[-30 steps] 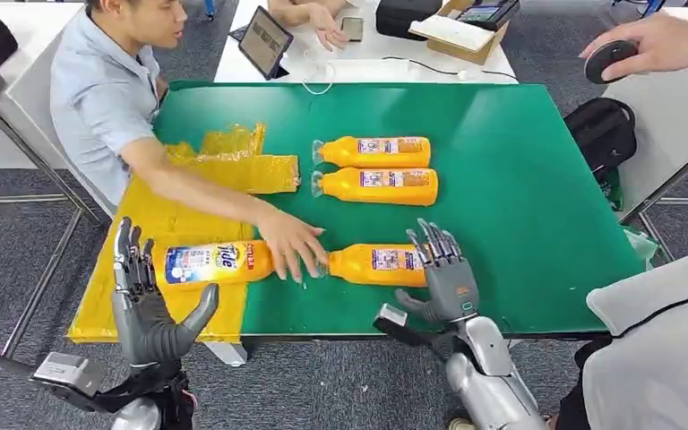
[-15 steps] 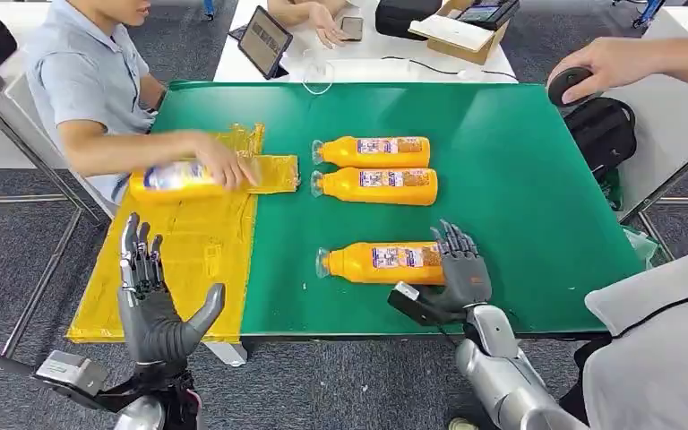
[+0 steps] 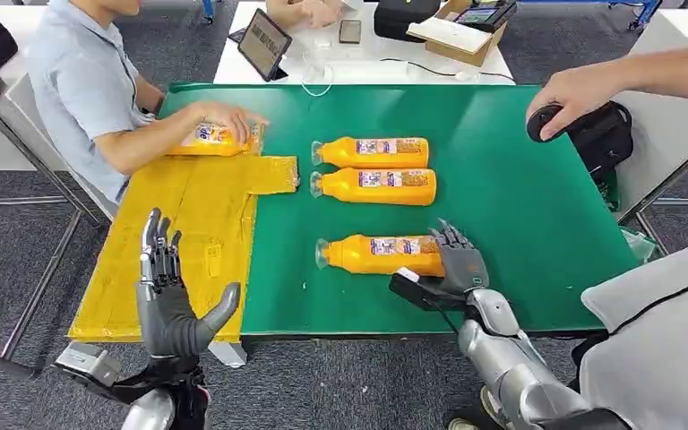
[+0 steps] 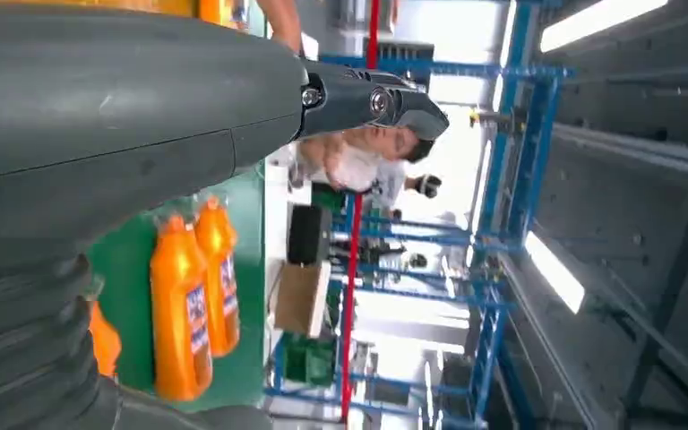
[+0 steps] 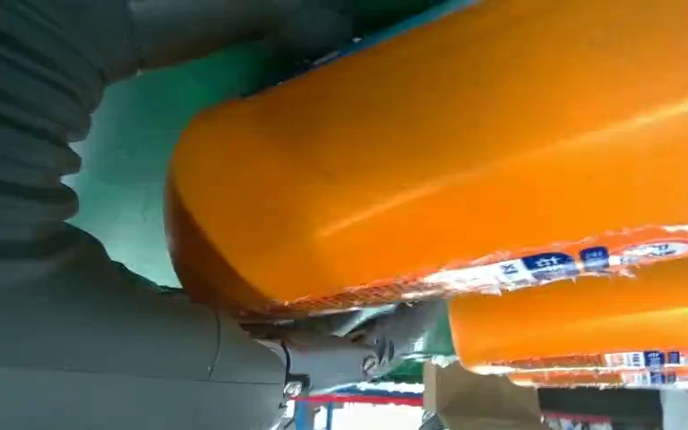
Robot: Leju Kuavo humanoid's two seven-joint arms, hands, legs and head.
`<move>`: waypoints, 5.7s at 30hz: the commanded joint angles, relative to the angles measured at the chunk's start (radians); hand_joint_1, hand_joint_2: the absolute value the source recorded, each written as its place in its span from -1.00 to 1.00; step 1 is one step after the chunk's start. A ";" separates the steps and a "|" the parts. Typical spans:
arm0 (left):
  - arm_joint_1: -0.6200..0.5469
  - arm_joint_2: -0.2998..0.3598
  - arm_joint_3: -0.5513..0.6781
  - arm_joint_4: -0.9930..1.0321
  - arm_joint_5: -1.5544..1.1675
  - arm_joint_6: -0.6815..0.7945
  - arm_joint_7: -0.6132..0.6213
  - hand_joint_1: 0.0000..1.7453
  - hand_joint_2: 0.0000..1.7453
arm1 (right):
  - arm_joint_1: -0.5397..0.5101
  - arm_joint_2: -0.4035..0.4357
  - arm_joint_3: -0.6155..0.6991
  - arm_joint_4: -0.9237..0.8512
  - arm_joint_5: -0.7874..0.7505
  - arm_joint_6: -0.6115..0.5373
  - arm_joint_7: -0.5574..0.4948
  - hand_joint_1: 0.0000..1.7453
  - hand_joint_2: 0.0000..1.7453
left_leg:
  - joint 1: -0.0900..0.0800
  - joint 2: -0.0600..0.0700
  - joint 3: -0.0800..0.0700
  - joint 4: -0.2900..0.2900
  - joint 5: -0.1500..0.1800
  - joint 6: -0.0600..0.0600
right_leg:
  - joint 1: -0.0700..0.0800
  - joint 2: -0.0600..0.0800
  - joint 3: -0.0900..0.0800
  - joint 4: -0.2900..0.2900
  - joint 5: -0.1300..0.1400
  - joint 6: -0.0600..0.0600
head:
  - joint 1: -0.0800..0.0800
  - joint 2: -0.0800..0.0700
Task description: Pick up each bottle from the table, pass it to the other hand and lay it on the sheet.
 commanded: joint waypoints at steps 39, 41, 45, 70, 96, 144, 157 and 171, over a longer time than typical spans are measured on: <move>-0.050 0.050 -0.194 0.332 0.460 -0.026 0.405 -1.00 1.00 | 0.390 0.209 0.062 -0.707 -0.890 -0.184 -0.405 1.00 1.00 | 0.001 0.001 -0.005 -0.001 -0.001 -0.001 | 0.001 0.002 -0.003 0.001 0.000 -0.003 | 0.000 0.000; -0.049 0.058 -0.202 0.307 0.433 -0.029 0.375 -1.00 1.00 | 0.387 0.211 0.095 -0.700 -0.932 -0.211 -0.405 1.00 1.00 | 0.001 0.002 -0.006 0.000 -0.001 -0.001 | 0.001 0.004 -0.004 0.001 0.000 -0.004 | 0.000 0.000; -0.041 0.064 -0.209 0.287 0.421 -0.040 0.364 -1.00 1.00 | 0.382 0.213 0.114 -0.681 -0.934 -0.207 -0.405 1.00 1.00 | 0.001 0.002 -0.009 0.000 -0.001 -0.001 | 0.001 0.003 -0.007 0.001 0.000 -0.004 | 0.000 0.000; -0.107 0.002 -0.183 0.272 0.469 -0.075 0.345 -1.00 1.00 | 0.217 0.363 0.656 -0.141 -0.813 -0.027 -0.382 1.00 1.00 | 0.002 0.000 -0.009 0.000 0.000 -0.001 | 0.002 0.001 -0.007 0.000 0.000 -0.004 | 0.000 0.000; 0.017 -0.021 0.057 0.086 0.544 0.042 0.268 1.00 1.00 | 0.426 0.162 0.493 -0.592 -0.966 -0.248 -0.405 -1.00 -1.00 | 0.001 -0.001 -0.009 -0.001 0.000 -0.001 | 0.002 0.000 -0.007 -0.001 0.000 -0.004 | 0.000 0.000; -0.424 0.070 0.236 0.898 -0.844 -0.053 0.307 -1.00 -1.00 | 0.490 0.202 0.245 -0.746 -0.903 -0.206 -0.405 -1.00 -1.00 | 0.001 -0.002 -0.003 -0.002 0.004 -0.001 | 0.001 0.000 -0.001 -0.001 0.002 -0.004 | 0.000 0.000; -0.255 0.102 0.082 0.476 -0.424 -0.168 0.195 -1.00 -1.00 | 0.457 0.155 0.257 -0.719 -0.876 -0.228 -0.405 -1.00 -1.00 | 0.001 -0.004 -0.006 -0.001 0.003 -0.001 | 0.001 -0.002 -0.003 0.001 0.001 -0.003 | 0.000 0.000; -0.119 0.040 -0.025 0.104 -0.185 0.313 0.001 -1.00 1.00 | 0.162 0.088 -0.117 -0.351 0.150 -0.288 -0.146 -1.00 1.00 | 0.000 -0.006 -0.011 0.001 0.004 0.000 | 0.000 -0.004 -0.007 0.001 0.002 -0.003 | 0.000 0.000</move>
